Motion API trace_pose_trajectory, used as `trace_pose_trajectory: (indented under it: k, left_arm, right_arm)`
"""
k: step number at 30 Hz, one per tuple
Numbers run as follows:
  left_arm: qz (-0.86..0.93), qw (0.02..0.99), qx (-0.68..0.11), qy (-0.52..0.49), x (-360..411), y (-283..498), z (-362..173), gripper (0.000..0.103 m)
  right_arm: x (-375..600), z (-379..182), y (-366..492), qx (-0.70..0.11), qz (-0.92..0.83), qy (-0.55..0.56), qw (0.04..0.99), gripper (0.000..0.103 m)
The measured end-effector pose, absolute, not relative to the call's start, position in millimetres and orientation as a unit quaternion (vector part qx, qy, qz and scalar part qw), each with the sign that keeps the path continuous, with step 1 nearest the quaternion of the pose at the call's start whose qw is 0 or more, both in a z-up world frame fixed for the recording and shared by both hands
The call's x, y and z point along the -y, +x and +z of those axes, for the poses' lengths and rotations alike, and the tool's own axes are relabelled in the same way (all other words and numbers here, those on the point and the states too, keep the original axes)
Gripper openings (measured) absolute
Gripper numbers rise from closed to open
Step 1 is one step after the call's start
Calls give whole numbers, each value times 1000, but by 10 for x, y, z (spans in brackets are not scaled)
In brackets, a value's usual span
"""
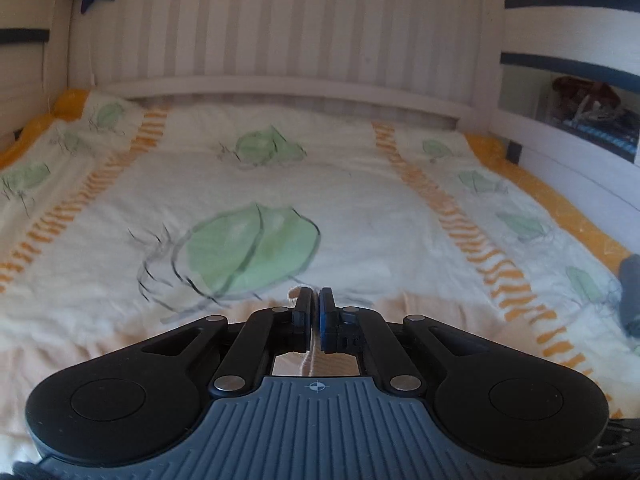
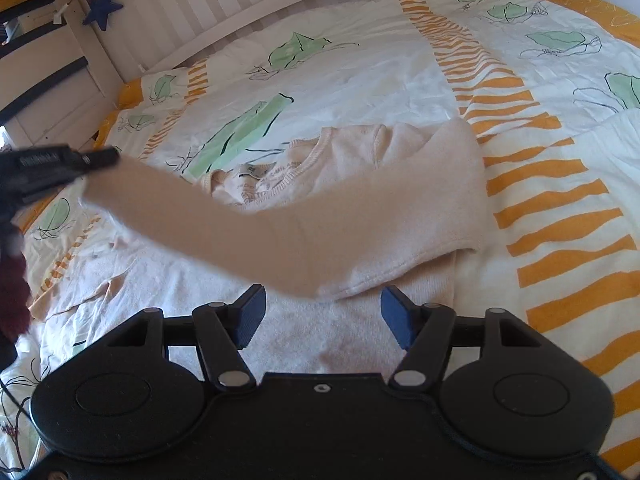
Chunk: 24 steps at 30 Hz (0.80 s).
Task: Fold small clothes
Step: 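Grasp the other sleeve cuff with the left tool, then fold the held sleeve across the body and open the left tool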
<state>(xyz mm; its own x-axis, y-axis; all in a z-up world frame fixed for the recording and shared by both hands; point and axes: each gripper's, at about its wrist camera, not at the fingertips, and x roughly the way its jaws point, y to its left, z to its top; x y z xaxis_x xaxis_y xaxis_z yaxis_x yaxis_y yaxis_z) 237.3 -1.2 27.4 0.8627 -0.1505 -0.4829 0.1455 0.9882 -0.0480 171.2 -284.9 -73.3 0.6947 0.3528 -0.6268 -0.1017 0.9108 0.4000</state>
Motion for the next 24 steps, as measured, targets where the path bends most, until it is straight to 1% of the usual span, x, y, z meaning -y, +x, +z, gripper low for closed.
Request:
trace_pose_trajectory:
  k: [3, 6, 12, 17, 24]
  left_arm:
    - [-31, 965, -261, 1, -247, 2489, 197, 3]
    - [9, 955, -296, -14, -510, 2617, -17, 3]
    - [25, 929, -366, -47, -792, 2701, -424, 3]
    - [22, 926, -371, -63, -889, 2648, -454, 4]
    - [15, 927, -370, -62, -861, 2674, -425, 4]
  right_arm:
    - [2885, -692, 1726, -365, 118, 170, 908, 68]
    - [2940, -669, 1768, -363, 106, 168, 910, 68]
    - [3040, -688, 1915, -371, 81, 167, 910, 68]
    - [3033, -741, 2001, -380, 68, 146, 911, 68]
    - [2888, -852, 2020, -392, 41, 58, 917, 68]
